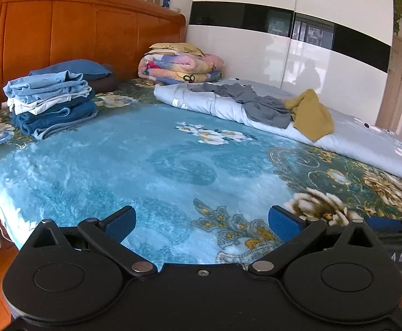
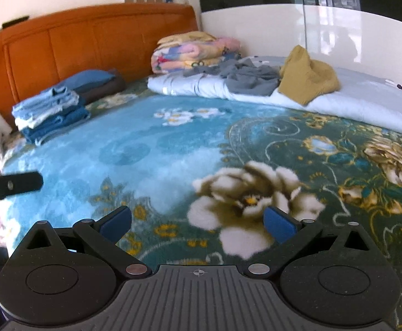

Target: Fold clothes

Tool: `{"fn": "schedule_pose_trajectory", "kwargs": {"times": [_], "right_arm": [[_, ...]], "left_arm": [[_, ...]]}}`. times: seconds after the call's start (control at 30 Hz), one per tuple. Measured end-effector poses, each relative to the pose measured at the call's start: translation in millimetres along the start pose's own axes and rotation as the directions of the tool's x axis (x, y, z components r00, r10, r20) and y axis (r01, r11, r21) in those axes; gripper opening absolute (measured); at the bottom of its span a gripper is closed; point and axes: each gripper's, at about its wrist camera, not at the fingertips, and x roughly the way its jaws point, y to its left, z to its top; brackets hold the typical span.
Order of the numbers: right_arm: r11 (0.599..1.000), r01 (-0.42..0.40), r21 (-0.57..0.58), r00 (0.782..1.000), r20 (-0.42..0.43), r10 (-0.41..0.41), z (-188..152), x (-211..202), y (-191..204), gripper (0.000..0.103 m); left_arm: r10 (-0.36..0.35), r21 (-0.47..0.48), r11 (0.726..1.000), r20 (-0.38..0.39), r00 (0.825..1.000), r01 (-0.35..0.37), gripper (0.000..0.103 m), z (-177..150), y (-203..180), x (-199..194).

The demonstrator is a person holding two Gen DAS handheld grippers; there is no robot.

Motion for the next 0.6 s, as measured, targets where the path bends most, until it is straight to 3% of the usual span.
{"fn": "schedule_pose_trajectory", "kwargs": {"times": [0.17, 0.6], "right_arm": [[1.0, -0.012, 0.004, 0.999, -0.034, 0.012, -1.2, 2.6, -0.1, 0.103], [1.0, 0.013, 0.019, 0.999, -0.047, -0.012, -2.2, 4.4, 3.5, 0.103]], "left_arm": [[0.03, 0.013, 0.999, 0.008, 1.0, -0.03, 0.101, -3.1, -0.3, -0.1], [-0.012, 0.017, 1.0, -0.016, 1.0, 0.012, 0.101, -8.1, 0.8, 1.5]]}}
